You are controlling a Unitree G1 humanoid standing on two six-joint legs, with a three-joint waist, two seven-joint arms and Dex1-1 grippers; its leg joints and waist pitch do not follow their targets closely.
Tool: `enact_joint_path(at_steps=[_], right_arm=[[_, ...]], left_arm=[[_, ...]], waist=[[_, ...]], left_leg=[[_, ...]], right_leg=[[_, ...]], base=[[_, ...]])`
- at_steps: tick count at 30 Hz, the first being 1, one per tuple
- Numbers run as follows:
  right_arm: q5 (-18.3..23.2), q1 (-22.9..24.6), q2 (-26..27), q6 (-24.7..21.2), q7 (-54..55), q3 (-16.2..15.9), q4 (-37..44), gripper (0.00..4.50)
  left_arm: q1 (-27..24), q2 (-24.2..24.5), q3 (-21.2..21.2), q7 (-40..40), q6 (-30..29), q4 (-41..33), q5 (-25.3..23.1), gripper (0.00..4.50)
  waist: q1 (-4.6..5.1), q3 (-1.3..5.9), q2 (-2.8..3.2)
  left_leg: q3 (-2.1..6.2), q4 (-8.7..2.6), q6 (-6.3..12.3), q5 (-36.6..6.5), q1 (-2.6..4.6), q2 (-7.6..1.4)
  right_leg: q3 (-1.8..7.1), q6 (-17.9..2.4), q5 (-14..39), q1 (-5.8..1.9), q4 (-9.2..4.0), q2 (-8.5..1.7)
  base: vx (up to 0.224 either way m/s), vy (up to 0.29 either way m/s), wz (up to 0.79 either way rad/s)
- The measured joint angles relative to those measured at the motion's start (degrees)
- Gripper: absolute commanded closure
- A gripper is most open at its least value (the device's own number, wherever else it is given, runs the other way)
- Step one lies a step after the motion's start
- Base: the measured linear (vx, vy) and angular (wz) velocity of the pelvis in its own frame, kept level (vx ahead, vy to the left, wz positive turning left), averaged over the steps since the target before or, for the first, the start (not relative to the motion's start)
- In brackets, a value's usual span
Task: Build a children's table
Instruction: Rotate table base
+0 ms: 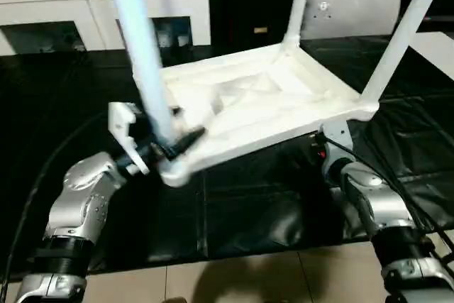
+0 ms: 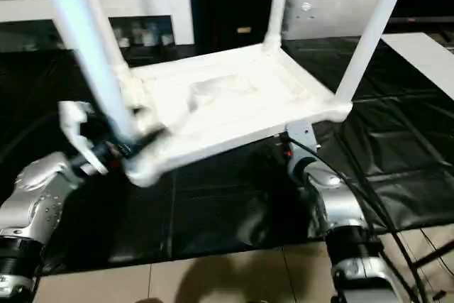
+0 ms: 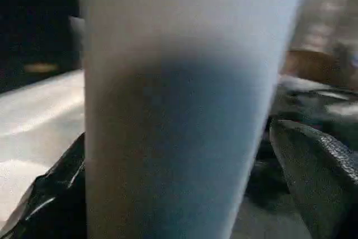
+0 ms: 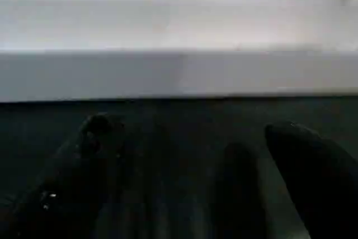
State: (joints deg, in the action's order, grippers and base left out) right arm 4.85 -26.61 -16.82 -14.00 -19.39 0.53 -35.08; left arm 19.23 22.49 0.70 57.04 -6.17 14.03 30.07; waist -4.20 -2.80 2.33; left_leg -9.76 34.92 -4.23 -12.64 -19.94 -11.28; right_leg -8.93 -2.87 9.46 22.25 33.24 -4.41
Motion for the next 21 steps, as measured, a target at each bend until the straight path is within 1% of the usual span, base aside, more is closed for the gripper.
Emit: enact_joint_path(at_steps=[2, 4, 6, 9, 11, 13, 14, 17, 19, 21], right_arm=[[0.0, -1.1, -0.3, 1.1, -0.2, 0.4, -2.7, 0.00], [0.1, -2.4, -0.2, 2.5, -0.9, 0.8, -4.9, 0.00], [0.0, -4.2, -0.4, 4.8, -2.4, 1.2, -8.1, 0.00], [-0.1, -5.1, -1.1, 7.0, -3.8, 1.3, -11.3, 0.00], [-0.2, -5.2, -1.1, 8.1, -5.2, 1.3, -12.5, 0.00], [-0.2, -5.3, -0.7, 8.7, -7.0, 1.0, -13.0, 0.00], [-0.2, -5.3, -0.4, 9.2, -8.5, 0.5, -13.1, 0.00], [-0.3, -5.3, 0.1, 10.3, -11.8, -0.7, -13.1, 0.00], [-0.5, -5.3, 0.6, 11.7, -14.1, -1.4, -13.5, 0.00], [-0.8, -5.3, 1.3, 12.9, -16.8, -2.7, -13.9, 0.00]], left_arm=[[-0.9, 0.4, 1.9, 2.6, -3.3, -3.3, 1.6, 0.07], [-1.2, 0.5, 3.4, 4.2, -6.1, -5.8, 3.1, 0.07], [-1.5, 0.4, 4.9, 5.2, -9.9, -9.3, 5.2, 0.07], [-1.7, -0.6, 6.7, 5.6, -14.9, -14.9, 9.1, 0.07], [-1.6, -1.4, 7.9, 5.7, -17.7, -18.3, 11.8, 0.07], [-1.5, -2.1, 8.3, 5.8, -20.0, -20.2, 14.0, 0.07], [-1.2, -2.7, 8.3, 5.8, -21.3, -20.9, 15.7, 0.07], [-0.4, -3.4, 8.1, 5.8, -23.7, -22.4, 18.5, 0.07], [-0.3, -3.6, 8.0, 5.7, -25.0, -23.0, 19.2, 0.07], [-0.3, -3.6, 7.9, 5.7, -26.2, -23.6, 19.7, 0.07]], waist=[[0.32, -0.01, -0.09], [0.53, -0.01, -0.23], [0.72, -0.02, -0.45], [1.26, -0.04, -0.60], [1.94, -0.09, -0.78], [2.58, -0.11, -0.85], [2.78, -0.13, -0.88], [3.22, -0.13, -1.03], [3.55, -0.14, -1.14], [3.96, -0.17, -1.33]], left_leg=[[-0.13, -0.04, 0.01, 0.0, -0.06, 0.01], [-0.25, -0.02, 0.11, 0.1, -0.20, 0.05], [-0.31, 0.07, 0.31, 0.2, -0.30, 0.08], [-0.32, 0.06, 0.31, 0.2, -0.23, 0.03], [-0.33, 0.05, 0.28, 0.2, -0.20, -0.01], [-0.34, 0.06, 0.24, 0.2, -0.18, -0.04], [-0.34, 0.07, 0.22, 0.3, -0.17, -0.04], [-0.33, 0.07, 0.19, 0.3, -0.14, -0.07], [-0.32, 0.08, 0.18, 0.3, -0.14, -0.08], [-0.31, 0.09, 0.19, 0.3, -0.16, -0.09]], right_leg=[[0.13, 0.0, 0.0, 0.17, 0.09, 0.00], [0.30, 0.1, 0.1, 0.50, 0.35, 0.00], [0.44, -0.2, 0.1, 0.81, 0.85, -0.02], [0.42, -0.3, 0.1, 0.85, 0.95, 0.01], [0.43, -0.1, 0.2, 0.86, 0.97, 0.06], [0.43, -0.1, 0.2, 0.87, 0.97, 0.11], [0.43, -0.2, 0.2, 0.88, 0.97, 0.12], [0.42, -0.2, 0.2, 0.88, 0.99, 0.18], [0.41, -0.2, 0.2, 0.88, 0.99, 0.19], [0.41, -0.2, 0.2, 0.88, 0.98, 0.20]], base=[[0.000, 0.000, 0.00], [0.000, 0.000, 0.00], [0.000, 0.000, 0.00], [0.000, 0.000, 0.00], [0.000, 0.000, 0.00], [0.000, 0.000, 0.00], [0.000, 0.000, 0.00], [0.000, 0.000, 0.00], [0.000, 0.000, 0.00], [0.000, 0.000, 0.00]])
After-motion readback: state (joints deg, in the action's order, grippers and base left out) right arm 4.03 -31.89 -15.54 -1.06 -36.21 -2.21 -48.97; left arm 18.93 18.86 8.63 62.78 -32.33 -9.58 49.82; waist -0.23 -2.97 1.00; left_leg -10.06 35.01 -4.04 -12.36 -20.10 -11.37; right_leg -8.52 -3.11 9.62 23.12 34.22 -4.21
